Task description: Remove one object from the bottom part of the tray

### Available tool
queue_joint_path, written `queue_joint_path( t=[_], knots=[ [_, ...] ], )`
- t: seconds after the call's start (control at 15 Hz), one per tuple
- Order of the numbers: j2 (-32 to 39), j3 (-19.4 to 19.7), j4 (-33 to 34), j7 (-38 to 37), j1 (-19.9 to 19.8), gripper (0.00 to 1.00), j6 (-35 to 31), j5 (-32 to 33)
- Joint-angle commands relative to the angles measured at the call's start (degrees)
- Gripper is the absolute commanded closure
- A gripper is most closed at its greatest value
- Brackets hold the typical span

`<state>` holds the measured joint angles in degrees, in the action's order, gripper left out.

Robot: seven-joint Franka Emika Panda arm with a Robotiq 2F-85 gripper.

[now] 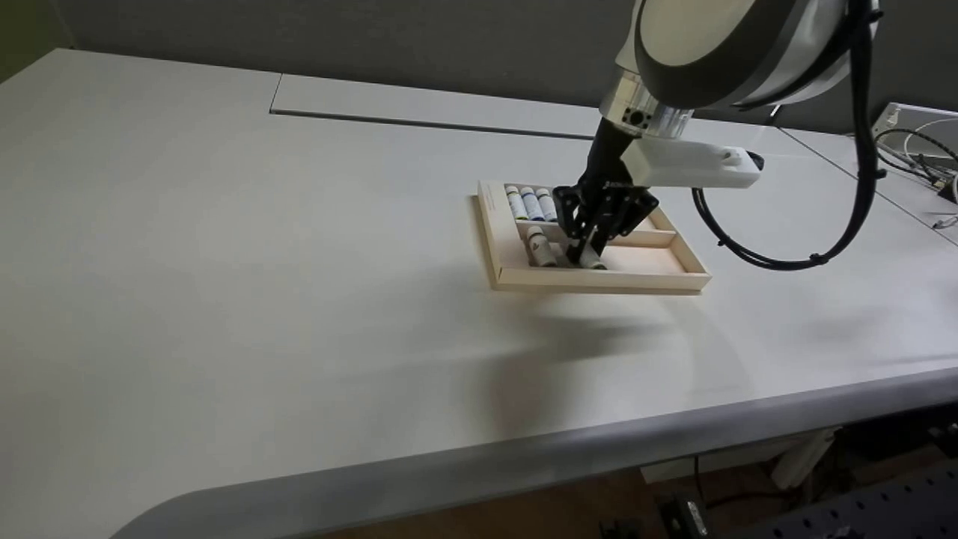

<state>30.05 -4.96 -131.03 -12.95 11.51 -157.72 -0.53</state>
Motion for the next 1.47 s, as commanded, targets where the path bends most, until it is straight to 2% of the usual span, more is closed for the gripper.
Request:
queue_joint_path(
  t=[0.0,0.27,0.4,0.6,0.73,1.0,1.27,1.4],
  knots=[
    [-4.9,-1.7,-1.8,1.9,-1.0,0.93,1.1,-2.4],
    [-11.3,-1.9,-4.4,2.9,-2.0,0.93,1.9,-4.5],
    [-13.6,-0.3,-5.9,2.1,-2.6,0.93,1.8,-4.3],
    [-15.2,2.3,-8.0,3.3,-5.8,0.93,1.8,-4.3],
    [-15.5,4.9,-9.2,4.3,-8.6,0.93,1.1,-3.8],
    [-13.9,8.2,-7.8,11.9,-16.8,0.93,3.2,-6.0],
    [-11.2,13.0,-5.8,15.5,-20.8,0.93,3.1,-1.7],
    [-9.3,15.3,-4.9,17.2,-21.5,0.93,2.3,2.0]
  ],
)
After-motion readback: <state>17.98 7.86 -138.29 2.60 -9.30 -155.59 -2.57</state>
